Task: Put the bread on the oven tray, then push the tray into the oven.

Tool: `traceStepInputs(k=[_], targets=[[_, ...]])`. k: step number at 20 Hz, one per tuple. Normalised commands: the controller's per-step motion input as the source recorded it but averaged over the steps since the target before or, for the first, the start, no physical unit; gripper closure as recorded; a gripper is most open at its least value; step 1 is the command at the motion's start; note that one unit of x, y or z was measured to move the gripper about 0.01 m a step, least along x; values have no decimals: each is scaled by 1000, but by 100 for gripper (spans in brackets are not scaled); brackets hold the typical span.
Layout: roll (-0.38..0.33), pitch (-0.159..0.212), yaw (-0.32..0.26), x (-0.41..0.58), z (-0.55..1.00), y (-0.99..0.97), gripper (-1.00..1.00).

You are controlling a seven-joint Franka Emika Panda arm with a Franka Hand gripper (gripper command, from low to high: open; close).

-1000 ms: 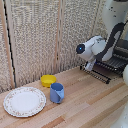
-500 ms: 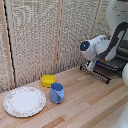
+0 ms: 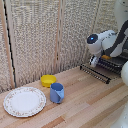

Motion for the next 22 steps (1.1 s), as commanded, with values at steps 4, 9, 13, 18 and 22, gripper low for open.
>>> traceStepInputs(k=[4,9,13,18,22], targets=[[59,-31,15,223,512,-1000,100],[4,0,42,84,42,-1000,100],[0,-5,0,0,0,-1000,100],[19,-46,0,1,10,-877,100],[51,-95,-4,0,114,-656,-100]])
